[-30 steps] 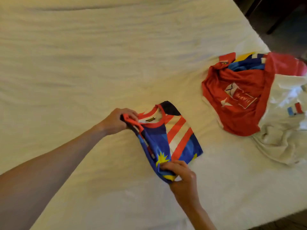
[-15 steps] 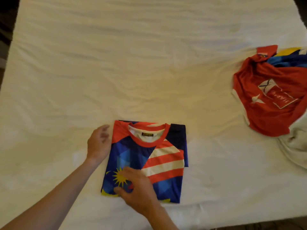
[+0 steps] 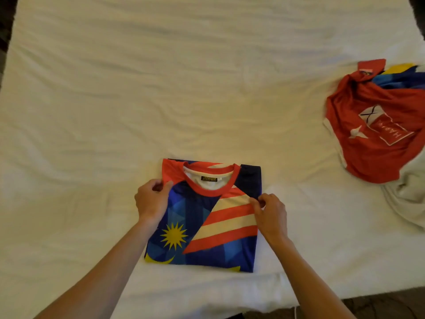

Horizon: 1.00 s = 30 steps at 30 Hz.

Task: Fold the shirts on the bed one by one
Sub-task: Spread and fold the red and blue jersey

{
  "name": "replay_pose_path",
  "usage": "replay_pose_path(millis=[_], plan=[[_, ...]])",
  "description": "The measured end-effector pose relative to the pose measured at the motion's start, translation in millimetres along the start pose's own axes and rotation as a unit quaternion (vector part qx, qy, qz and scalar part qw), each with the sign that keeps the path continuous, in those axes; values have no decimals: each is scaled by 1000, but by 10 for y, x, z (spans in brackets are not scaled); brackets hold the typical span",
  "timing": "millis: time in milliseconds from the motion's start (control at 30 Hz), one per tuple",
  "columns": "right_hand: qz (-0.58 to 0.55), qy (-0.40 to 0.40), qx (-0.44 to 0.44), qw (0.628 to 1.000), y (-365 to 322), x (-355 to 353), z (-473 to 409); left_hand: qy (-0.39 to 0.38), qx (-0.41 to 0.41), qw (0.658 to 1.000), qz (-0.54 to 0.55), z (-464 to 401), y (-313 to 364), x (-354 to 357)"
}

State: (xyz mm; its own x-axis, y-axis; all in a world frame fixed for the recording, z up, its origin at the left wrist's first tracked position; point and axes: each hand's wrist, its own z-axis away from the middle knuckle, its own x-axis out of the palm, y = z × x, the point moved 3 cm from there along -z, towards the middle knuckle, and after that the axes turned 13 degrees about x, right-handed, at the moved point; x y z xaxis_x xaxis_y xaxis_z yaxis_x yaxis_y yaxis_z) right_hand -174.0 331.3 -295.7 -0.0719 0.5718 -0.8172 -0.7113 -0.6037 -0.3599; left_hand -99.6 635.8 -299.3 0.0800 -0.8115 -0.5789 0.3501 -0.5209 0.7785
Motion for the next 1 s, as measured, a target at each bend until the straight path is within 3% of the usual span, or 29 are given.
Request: replay_pose_path(millis=[133, 333, 533, 733, 833, 1000], plan=[[-113, 47, -10, 992, -78, -140, -74, 35, 117, 992, 24, -116, 164, -7], [-88, -35, 143, 985, -42, 90, -58, -42, 12, 998, -49, -18, -152, 66], [-51, 43, 77, 995, 216, 137, 363, -41, 22, 994, -94, 498, -405, -196], [-139, 50, 42, 988, 109, -7, 375, -13, 75, 997, -6, 790, -423, -285], [-185, 47, 68, 979, 126, -45, 356, 6, 51, 998, 28, 814, -461, -311], [-196, -42, 184, 962, 451, 164, 568, -57, 16, 998, -12, 879, -663, -295]])
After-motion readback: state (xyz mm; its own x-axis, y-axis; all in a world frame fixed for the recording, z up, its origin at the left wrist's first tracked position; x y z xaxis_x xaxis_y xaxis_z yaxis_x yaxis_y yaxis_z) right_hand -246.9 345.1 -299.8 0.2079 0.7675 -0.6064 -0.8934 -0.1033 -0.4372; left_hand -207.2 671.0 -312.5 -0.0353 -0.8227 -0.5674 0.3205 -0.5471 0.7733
